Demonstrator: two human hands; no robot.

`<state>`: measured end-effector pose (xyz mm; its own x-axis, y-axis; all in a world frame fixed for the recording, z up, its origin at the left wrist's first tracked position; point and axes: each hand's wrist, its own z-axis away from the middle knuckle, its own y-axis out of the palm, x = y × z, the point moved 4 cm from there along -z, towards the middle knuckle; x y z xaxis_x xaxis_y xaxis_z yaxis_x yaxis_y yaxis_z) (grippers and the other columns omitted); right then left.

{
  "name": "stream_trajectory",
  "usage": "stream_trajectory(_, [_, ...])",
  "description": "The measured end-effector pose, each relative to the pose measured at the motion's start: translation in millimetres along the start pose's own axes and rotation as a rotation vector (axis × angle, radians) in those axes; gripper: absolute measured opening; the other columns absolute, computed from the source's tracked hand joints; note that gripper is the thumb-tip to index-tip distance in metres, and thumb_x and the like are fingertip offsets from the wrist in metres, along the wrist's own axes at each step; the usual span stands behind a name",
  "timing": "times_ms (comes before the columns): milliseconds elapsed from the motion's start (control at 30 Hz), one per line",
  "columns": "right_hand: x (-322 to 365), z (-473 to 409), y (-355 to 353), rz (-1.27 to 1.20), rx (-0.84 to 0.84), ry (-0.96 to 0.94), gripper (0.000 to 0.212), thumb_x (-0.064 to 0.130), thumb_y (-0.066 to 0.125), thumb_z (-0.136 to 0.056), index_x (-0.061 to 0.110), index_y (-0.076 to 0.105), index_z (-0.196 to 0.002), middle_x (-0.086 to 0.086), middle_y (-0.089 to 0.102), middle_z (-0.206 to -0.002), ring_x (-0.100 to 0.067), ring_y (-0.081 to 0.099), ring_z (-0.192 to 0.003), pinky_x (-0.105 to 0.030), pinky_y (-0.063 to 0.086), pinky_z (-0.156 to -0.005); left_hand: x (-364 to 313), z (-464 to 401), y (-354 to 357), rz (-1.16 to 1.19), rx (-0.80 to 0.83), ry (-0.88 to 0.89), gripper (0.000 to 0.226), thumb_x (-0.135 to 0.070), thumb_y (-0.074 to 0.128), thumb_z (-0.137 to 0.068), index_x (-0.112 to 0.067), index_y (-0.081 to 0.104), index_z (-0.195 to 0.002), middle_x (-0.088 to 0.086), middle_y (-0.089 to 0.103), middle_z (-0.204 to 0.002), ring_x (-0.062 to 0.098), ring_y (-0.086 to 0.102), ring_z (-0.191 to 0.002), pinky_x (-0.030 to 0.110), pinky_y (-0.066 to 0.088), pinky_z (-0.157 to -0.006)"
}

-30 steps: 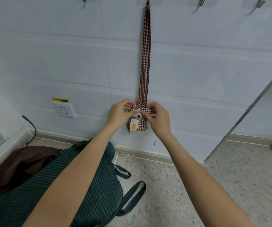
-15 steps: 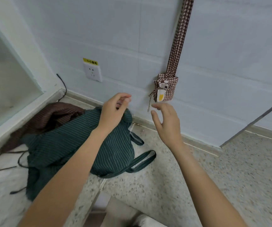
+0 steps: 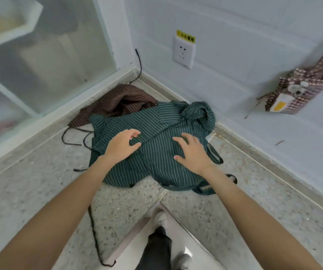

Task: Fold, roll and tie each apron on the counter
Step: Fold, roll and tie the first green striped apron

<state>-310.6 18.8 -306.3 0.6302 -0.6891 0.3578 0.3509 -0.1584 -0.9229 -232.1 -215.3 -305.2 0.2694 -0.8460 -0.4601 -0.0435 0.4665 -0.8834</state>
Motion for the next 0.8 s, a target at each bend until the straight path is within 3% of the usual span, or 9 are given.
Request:
stream_trajectory(167, [-15.8,-96.8,-9.9,0.286,-0.048,0.039,0.078,0.048,0.059,-0.085,0.030,0.016,-0.148,-0.011,0.005,-0.157,-0.039,-0.003,-0.143,-0.060,-0.002,-0.111,23.2,-80.9,-2.7,-0.078,0.040,0.031,0.068,-0.045,0.064,-0.083,-0.024,0.034,-0.140,0.003,0.039,-0.141,0.024,0.039,-0.128,0.040,0.042,-0.099])
stream_trajectory(233, [-31.3,-131.7,-8.0,0.418,-0.024,0.117,0.089,0.055,0.060,-0.081,0.029,0.008,-0.149,-0.015,-0.001,-0.157,-0.042,-0.007,-0.141,-0.063,-0.006,-0.109,26.6,-116.6,7.2,-0.128,0.058,0.075,0.075,-0.047,0.065,-0.081,-0.022,0.030,-0.143,0.006,0.035,-0.143,0.027,0.035,-0.130,0.041,0.037,-0.103])
stream_trajectory(300, [-46.8,-147.8,-6.9,0.491,-0.005,0.188,0.095,0.055,0.061,-0.081,0.027,0.002,-0.150,-0.019,-0.003,-0.156,-0.043,-0.002,-0.142,-0.060,0.000,-0.111,19.9,-138.2,17.3,-0.176,0.056,0.135,0.079,-0.049,0.065,-0.080,-0.022,0.028,-0.144,0.007,0.032,-0.145,0.028,0.032,-0.132,0.043,0.034,-0.105])
stream_trajectory(367, [-60.6,-156.1,-3.2,0.502,0.031,0.265,0.093,0.050,0.060,-0.085,0.026,-0.001,-0.150,-0.023,0.002,-0.154,-0.040,0.018,-0.139,-0.052,0.019,-0.111,12.0,-158.1,29.7,-0.207,0.070,0.174,0.083,-0.052,0.064,-0.079,-0.023,0.023,-0.146,0.007,0.029,-0.148,0.028,0.029,-0.133,0.043,0.032,-0.106])
stream_trajectory(433, [-70.4,-157.8,2.3,0.445,0.074,0.333,0.085,0.041,0.058,-0.089,0.026,0.000,-0.150,-0.026,0.018,-0.149,-0.038,0.041,-0.125,-0.045,0.035,-0.102,6.6,-173.5,44.4,-0.239,0.121,0.177,0.090,-0.055,0.064,-0.078,-0.024,0.017,-0.148,0.008,0.024,-0.150,0.029,0.027,-0.134,0.044,0.031,-0.106])
stream_trajectory(500, [-78.6,-154.2,5.7,0.322,0.055,0.387,0.072,0.031,0.053,-0.093,0.022,0.009,-0.150,-0.023,0.040,-0.137,-0.039,0.055,-0.107,-0.044,0.046,-0.087,5.7,-183.5,57.5,-0.298,0.156,0.152,0.095,-0.056,0.064,-0.077,-0.024,0.011,-0.149,0.011,0.024,-0.150,0.031,0.030,-0.132,0.046,0.032,-0.104])
stream_trajectory(600, [-83.0,-141.9,-5.5,0.026,-0.102,0.432,0.045,0.016,0.047,-0.095,0.015,0.038,-0.139,-0.016,0.065,-0.108,-0.033,0.063,-0.085,-0.039,0.050,-0.071,3.9,-192.8,58.4,-0.354,0.060,0.176,0.081,-0.048,0.062,-0.083,-0.024,0.018,-0.147,0.011,0.047,-0.132,0.030,0.049,-0.114,0.041,0.039,-0.094])
stream_trajectory(700, [-77.0,-124.1,-25.4,-0.211,-0.240,0.412,0.033,0.009,0.046,-0.094,0.010,0.056,-0.125,-0.005,0.062,-0.076,-0.016,0.052,-0.059,-0.027,0.037,-0.062,-1.9,-189.0,35.0,-0.137,-0.056,0.267,0.049,-0.037,0.057,-0.090,-0.026,0.044,-0.136,0.005,0.064,-0.105,0.025,0.061,-0.089,0.038,0.047,-0.078])
stream_trajectory(800, [-60.8,-99.2,-41.4,-0.257,-0.345,0.351,0.028,0.015,0.046,-0.091,0.011,0.066,-0.109,0.004,0.056,-0.076,-0.023,0.050,-0.079,-0.031,0.036,-0.076,-2.4,-163.6,1.3,0.089,-0.171,0.334,0.029,-0.033,0.058,-0.091,-0.025,0.063,-0.118,-0.001,0.065,-0.094,0.016,0.061,-0.072,0.033,0.051,-0.066])
